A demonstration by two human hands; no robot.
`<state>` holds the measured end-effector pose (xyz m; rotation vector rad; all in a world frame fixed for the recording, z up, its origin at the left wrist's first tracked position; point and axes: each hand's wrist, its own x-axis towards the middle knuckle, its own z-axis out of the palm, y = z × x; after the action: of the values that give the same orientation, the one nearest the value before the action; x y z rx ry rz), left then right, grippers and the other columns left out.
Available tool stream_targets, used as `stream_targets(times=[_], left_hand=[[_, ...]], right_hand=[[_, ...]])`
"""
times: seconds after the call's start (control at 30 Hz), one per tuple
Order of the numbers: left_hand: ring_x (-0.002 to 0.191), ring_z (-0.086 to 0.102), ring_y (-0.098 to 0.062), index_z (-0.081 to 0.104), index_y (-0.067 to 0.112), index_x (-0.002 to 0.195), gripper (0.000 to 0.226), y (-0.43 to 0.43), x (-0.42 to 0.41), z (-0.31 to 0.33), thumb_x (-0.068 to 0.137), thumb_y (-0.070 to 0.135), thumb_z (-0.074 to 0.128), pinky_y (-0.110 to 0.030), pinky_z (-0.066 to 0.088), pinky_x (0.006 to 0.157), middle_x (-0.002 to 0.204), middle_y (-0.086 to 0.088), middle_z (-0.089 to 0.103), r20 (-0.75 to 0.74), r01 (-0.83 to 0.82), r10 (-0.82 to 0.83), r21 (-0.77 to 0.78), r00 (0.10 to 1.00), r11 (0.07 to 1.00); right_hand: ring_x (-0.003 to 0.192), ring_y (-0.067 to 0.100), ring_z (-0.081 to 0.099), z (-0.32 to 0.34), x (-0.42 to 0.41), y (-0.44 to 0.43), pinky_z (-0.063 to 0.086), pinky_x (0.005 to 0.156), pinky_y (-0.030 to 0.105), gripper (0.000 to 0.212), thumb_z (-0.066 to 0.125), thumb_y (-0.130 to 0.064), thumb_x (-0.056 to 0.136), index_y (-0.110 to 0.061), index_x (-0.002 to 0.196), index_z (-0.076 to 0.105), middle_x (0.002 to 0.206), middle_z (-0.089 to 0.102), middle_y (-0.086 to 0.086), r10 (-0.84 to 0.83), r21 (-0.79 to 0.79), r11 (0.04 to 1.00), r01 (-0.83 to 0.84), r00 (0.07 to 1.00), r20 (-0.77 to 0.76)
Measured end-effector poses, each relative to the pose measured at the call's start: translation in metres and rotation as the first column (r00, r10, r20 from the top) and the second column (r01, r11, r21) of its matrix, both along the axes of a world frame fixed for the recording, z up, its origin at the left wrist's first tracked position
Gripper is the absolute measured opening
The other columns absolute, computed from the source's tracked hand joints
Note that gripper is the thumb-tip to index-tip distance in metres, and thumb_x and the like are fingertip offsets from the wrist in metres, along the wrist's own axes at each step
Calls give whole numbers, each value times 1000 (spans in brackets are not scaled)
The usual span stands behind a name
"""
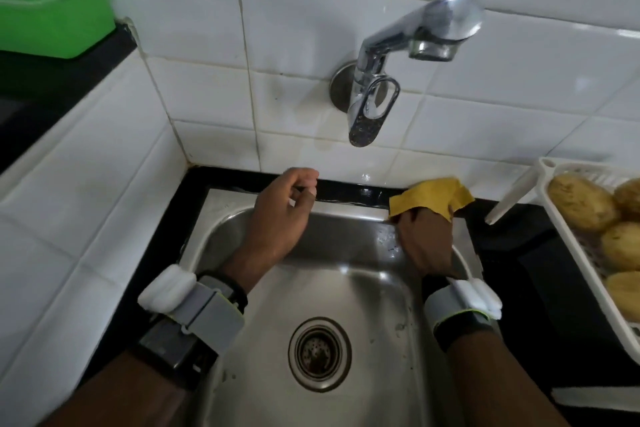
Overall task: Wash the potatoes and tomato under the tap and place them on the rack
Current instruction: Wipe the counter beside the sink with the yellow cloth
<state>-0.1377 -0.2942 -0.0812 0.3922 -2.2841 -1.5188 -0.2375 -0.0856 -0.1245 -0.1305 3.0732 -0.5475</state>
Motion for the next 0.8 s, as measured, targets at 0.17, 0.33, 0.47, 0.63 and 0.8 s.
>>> stream_targets(times=[0.17, 0.33, 0.47, 0.63, 0.8], left_hand=[[93, 59, -5, 64, 20, 114, 22, -18, 5, -3, 95, 13, 56, -42, 56, 85, 107, 8, 67, 23, -35, 35, 31, 999, 999], [97, 59, -5, 65, 20, 114, 20, -26, 13, -7, 97, 16, 55, -42, 55, 87, 107, 10, 66, 42, -65, 62, 71, 997, 995], [92, 60, -5, 65, 19, 113, 21, -40, 17, -11, 96, 12, 54, -45, 55, 86, 105, 11, 67, 32, -129, 126, 92, 991, 987], [87, 58, -1, 63, 26, 104, 23, -59, 23, -13, 94, 8, 53, -49, 55, 85, 98, 18, 63, -21, -238, 243, 148, 970, 960], [98, 61, -11, 62, 24, 107, 26, -76, 40, -15, 93, 5, 51, -48, 54, 88, 105, 13, 64, -34, -393, 406, 192, 913, 899]], right_hand=[[97, 44, 55, -4, -29, 15, 43, 83, 44, 34, 45, -21, 92, 5, 102, 64, 103, 60, 30, -121, -140, 985, 99, 980, -156], [107, 46, 47, -15, -16, -22, 38, 96, 48, 52, 63, -22, 84, 15, 115, 43, 112, 51, 35, -220, -233, 960, 158, 936, -274], [106, 46, 52, -24, -2, -42, 42, 93, 50, 56, 53, -37, 90, 12, 116, 47, 112, 55, 34, -266, -285, 939, 192, 931, -250], [133, 44, 38, -47, 24, -103, 21, 113, 50, 69, 36, -50, 96, 5, 135, 46, 140, 43, 33, -59, -45, 998, 48, 962, -267], [140, 45, 31, -49, 46, -156, 16, 118, 52, 77, 28, -54, 95, 6, 140, 43, 147, 34, 35, 100, -46, 992, -114, 965, -241]])
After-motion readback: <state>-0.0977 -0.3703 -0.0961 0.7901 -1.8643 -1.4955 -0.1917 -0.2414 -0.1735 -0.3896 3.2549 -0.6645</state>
